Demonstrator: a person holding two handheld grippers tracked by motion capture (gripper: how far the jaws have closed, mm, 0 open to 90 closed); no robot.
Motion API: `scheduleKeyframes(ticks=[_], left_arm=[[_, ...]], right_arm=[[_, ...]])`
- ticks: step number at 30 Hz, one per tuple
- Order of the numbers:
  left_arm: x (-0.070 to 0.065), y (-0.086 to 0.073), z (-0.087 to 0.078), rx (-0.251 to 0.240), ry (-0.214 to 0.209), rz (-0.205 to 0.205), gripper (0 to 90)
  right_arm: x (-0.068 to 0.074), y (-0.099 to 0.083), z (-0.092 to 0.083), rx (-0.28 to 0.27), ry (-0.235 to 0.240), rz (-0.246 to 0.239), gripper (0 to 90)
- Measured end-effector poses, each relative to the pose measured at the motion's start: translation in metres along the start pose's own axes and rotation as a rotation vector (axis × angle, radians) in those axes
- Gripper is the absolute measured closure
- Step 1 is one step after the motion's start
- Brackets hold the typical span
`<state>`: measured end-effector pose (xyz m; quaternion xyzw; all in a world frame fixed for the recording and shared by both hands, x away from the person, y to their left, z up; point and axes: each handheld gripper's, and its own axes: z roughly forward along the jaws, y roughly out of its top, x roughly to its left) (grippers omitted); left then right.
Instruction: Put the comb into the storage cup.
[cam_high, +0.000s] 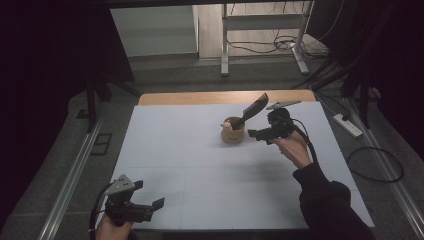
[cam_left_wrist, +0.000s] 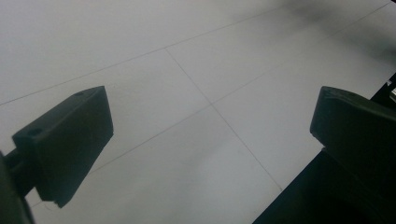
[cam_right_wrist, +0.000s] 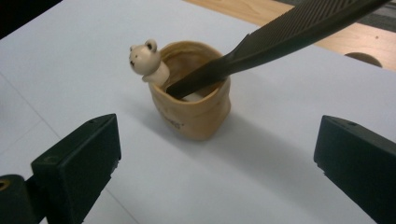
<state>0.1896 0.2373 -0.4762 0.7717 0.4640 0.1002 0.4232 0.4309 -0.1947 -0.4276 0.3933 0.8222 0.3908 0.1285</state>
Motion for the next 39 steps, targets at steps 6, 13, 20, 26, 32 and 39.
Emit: scheduleKeyframes(ticks=[6,13,20,26,32,39], left_arm=[[0.0,0.0,0.0,-0.001,-0.002,0.0,0.0],[0.0,0.0,0.0,-0.001,-0.003,0.001,0.0],[0.0,0.0,0.0,-0.002,-0.004,0.001,0.0],[0.0,0.0,0.0,-0.001,-0.005,0.001,0.0],[0.0,0.0,0.0,-0.001,-0.005,0.002,0.0],[0.0,0.0,0.0,-0.001,-0.006,0.001,0.0]], right_arm=[[0.004,-0.005,-0.002,0.003,0.008,-0.017,0.5],[0.007,-0.01,-0.004,0.021,0.014,-0.035,0.2],[0.01,-0.014,-0.009,0.028,0.014,-0.048,0.0],[0.013,-0.017,-0.014,0.033,0.021,-0.063,0.0],[0.015,-0.019,-0.02,0.041,0.017,-0.075,0.0],[0.018,-0.023,-0.028,0.028,0.019,-0.084,0.0]])
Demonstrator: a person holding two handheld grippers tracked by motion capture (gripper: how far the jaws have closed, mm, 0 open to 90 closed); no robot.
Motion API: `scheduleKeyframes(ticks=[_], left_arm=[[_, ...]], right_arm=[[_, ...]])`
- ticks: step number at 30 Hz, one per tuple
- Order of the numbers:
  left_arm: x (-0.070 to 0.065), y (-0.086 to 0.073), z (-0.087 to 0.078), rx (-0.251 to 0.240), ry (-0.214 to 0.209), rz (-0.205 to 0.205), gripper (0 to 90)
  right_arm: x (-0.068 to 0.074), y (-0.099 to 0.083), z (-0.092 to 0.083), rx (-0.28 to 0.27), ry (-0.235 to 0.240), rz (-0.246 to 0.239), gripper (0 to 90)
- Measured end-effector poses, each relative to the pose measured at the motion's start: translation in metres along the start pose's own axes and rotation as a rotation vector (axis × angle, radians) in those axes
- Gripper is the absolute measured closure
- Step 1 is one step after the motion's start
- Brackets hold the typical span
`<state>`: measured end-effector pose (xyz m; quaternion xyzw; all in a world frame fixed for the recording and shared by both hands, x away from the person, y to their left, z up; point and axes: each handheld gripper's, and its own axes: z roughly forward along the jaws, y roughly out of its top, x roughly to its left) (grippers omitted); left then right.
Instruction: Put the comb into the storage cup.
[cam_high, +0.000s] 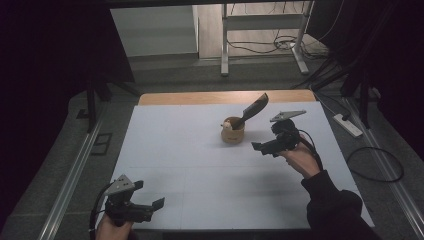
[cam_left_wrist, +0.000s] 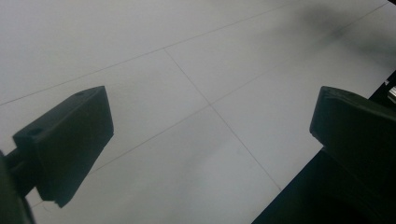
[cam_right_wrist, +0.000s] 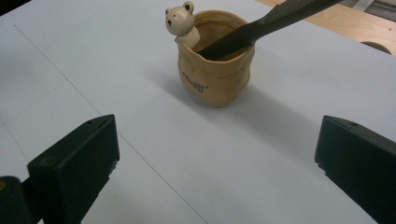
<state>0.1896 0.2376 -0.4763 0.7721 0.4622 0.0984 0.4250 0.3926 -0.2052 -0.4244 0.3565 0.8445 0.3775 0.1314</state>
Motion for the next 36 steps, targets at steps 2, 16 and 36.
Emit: scheduleKeyframes(ticks=[2,16,36], left_arm=[[0.0,0.0,0.0,0.0,0.0,0.0,0.0],[0.0,0.0,-0.001,-0.004,-0.002,-0.002,0.0],[0.0,0.0,-0.001,-0.006,-0.004,-0.003,0.0]], right_arm=[[0.001,-0.001,-0.002,0.0,-0.001,-0.001,0.0],[0.009,-0.013,-0.01,0.002,0.012,-0.032,0.0],[0.021,-0.031,-0.025,-0.006,0.007,-0.076,0.0]])
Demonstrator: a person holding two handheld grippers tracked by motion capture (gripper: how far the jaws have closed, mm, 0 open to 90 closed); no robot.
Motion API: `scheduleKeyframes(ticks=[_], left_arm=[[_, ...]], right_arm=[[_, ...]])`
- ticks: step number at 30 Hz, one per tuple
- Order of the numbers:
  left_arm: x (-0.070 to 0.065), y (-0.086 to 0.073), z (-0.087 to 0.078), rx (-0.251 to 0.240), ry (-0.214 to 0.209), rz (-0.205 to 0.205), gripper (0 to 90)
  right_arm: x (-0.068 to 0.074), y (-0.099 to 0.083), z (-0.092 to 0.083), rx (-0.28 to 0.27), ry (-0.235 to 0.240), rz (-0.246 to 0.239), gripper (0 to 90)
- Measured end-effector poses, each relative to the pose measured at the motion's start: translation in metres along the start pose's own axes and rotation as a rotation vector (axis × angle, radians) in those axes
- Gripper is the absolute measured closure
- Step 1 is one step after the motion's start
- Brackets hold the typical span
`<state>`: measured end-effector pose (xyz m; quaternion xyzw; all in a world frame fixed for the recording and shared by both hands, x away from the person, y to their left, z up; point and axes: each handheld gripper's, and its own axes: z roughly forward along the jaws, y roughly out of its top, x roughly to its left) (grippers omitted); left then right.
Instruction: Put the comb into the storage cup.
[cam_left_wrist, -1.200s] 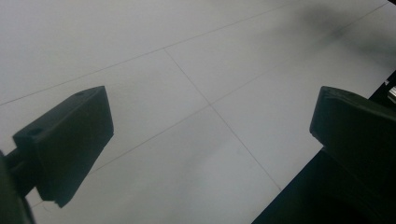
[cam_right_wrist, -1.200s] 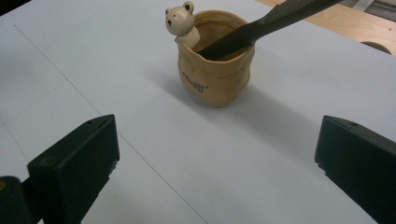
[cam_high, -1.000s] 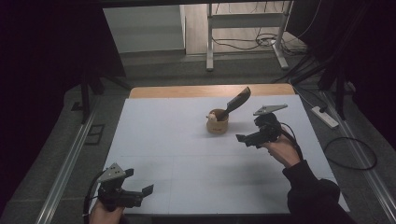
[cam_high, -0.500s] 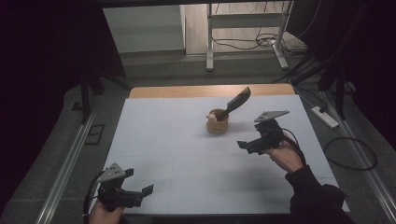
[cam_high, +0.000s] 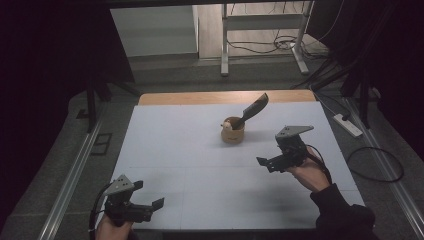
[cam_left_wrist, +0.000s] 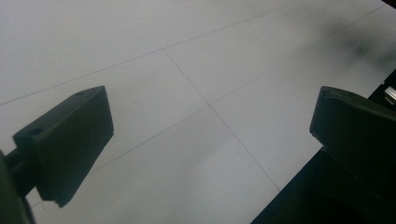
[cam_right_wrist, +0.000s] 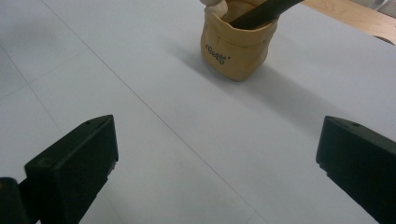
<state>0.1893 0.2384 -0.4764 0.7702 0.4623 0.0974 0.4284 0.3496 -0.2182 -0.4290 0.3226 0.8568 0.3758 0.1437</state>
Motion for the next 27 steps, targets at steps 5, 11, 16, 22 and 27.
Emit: scheduleKeyframes(ticks=[5,11,16,22,27], left_arm=[[0.0,0.0,0.0,0.0,0.0,0.0,0.0],[0.0,0.0,0.0,0.0,0.0,0.0,0.0],[0.0,0.0,0.0,0.0,0.001,-0.001,0.0],[0.0,0.0,0.0,0.001,0.001,0.001,0.0],[0.0,0.0,0.0,-0.001,0.005,-0.002,0.0]], right_arm=[[0.001,-0.004,-0.004,0.001,0.004,0.005,0.0],[0.001,-0.01,-0.009,0.002,0.005,0.012,0.0],[0.0,-0.014,-0.014,-0.007,0.007,0.015,0.0],[0.001,-0.02,-0.02,-0.012,0.005,0.02,0.0],[0.001,-0.024,-0.026,-0.018,0.001,0.022,0.0]])
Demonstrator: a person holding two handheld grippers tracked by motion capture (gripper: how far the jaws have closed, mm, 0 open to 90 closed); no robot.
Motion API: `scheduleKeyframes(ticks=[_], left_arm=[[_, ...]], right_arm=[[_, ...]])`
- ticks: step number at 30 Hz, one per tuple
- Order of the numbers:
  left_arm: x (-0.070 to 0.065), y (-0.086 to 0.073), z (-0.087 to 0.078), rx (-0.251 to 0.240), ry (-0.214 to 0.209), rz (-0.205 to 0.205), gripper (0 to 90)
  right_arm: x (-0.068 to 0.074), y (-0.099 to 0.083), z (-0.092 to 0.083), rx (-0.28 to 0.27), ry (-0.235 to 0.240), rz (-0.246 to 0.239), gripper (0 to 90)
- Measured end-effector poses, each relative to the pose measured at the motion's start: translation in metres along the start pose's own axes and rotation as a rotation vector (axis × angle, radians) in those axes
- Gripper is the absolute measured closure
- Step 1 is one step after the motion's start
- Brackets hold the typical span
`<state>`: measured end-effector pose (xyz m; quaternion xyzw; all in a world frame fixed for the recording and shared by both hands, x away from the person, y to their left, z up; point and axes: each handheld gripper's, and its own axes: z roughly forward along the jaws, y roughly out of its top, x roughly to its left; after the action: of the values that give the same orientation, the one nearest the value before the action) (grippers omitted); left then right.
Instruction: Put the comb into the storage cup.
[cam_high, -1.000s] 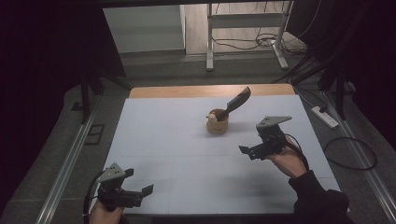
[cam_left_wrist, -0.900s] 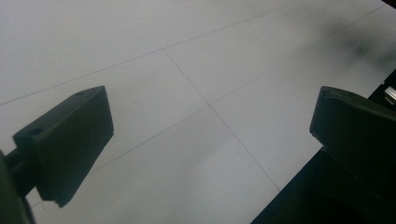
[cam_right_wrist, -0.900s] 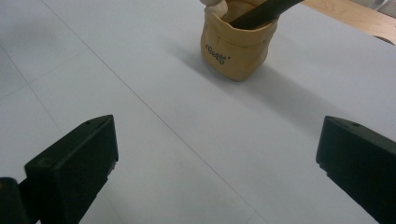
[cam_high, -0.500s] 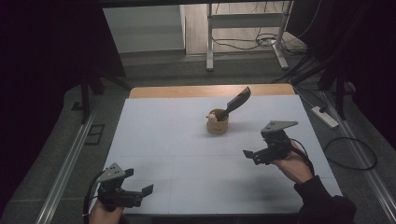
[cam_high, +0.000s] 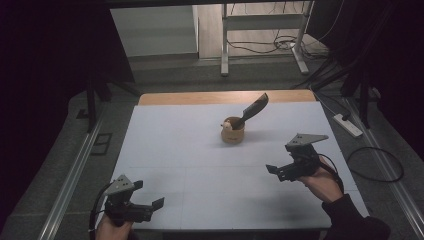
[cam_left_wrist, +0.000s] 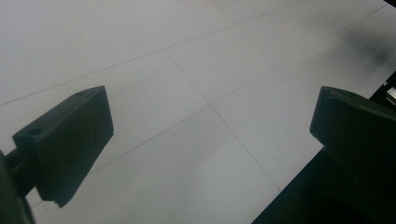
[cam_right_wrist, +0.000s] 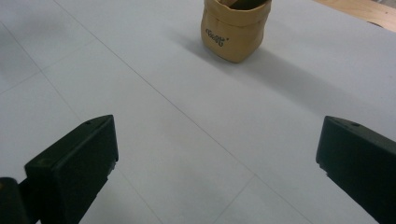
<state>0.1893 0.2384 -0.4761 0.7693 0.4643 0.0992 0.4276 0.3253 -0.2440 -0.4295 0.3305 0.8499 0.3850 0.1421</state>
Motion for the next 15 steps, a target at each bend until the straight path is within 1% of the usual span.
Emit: scheduleKeyframes(ticks=[4,15], left_arm=[[0.0,0.0,0.0,-0.002,-0.001,0.001,0.0],[0.0,0.0,-0.002,-0.016,0.005,0.005,0.0]], right_arm=[[0.001,-0.005,-0.004,-0.009,-0.01,0.007,0.0],[0.002,-0.02,-0.012,0.002,-0.017,0.017,0.0]])
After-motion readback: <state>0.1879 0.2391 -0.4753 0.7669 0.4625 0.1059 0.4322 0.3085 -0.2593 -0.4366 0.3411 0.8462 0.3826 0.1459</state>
